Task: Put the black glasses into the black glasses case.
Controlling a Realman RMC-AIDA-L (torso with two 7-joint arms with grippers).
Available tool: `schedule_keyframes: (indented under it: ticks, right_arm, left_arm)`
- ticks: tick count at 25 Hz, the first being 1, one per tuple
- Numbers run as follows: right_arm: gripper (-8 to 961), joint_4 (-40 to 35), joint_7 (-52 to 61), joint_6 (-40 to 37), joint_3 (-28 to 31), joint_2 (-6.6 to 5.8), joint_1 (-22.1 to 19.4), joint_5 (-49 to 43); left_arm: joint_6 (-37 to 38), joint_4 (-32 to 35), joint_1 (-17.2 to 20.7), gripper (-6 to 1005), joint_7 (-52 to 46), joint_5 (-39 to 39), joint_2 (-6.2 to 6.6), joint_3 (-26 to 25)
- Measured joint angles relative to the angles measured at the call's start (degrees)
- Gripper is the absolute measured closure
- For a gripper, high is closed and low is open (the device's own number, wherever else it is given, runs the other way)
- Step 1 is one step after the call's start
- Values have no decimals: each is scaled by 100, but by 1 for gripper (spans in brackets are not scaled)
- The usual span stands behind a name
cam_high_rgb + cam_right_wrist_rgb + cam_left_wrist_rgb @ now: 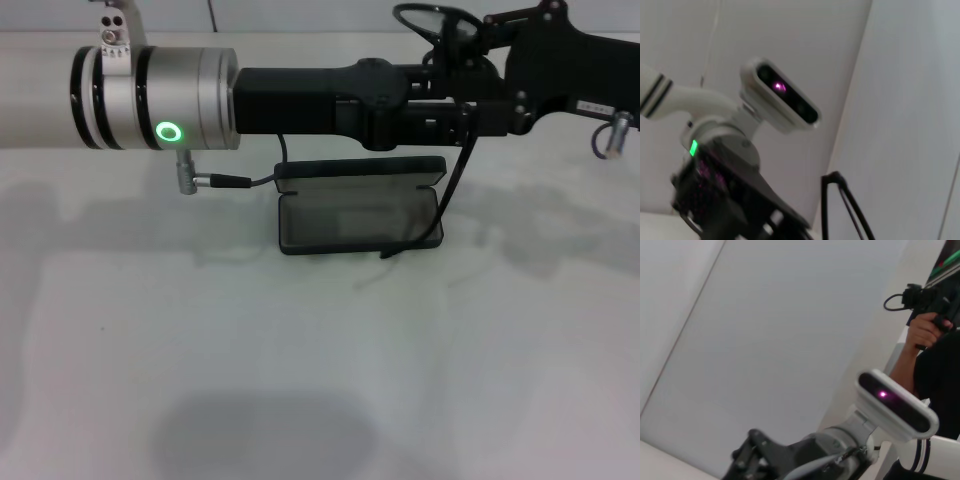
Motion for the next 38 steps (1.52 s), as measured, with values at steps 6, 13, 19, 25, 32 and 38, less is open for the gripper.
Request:
schedule_keyframes:
  ticks: [6,13,19,25,32,38]
  right_arm:
    - [842,50,-14,-260,111,-34,-99,66]
    - [842,152,-15,-197,372,-56,-169,22]
    - [842,265,24,-402,916,-43,-258,365]
    - [841,801,48,-1322,1291,-73,-240,1482]
    - [841,1034,311,-1494,1170,-21,-64,1883]
    - [841,1694,267,-1167,807,-53,308,1805]
  left_arm:
    - [-40,1,-32,305,11,50,-14,27]
    - [84,24,44,305,20,17,-3,-10]
    - [226,47,237,305,166,49,43,-27]
    - [-180,-29,353,306,352,511,-54,-3]
    - [-138,-97,157,306,613,761,-301,211]
    - [85,-177,81,306,897,106,-299,642]
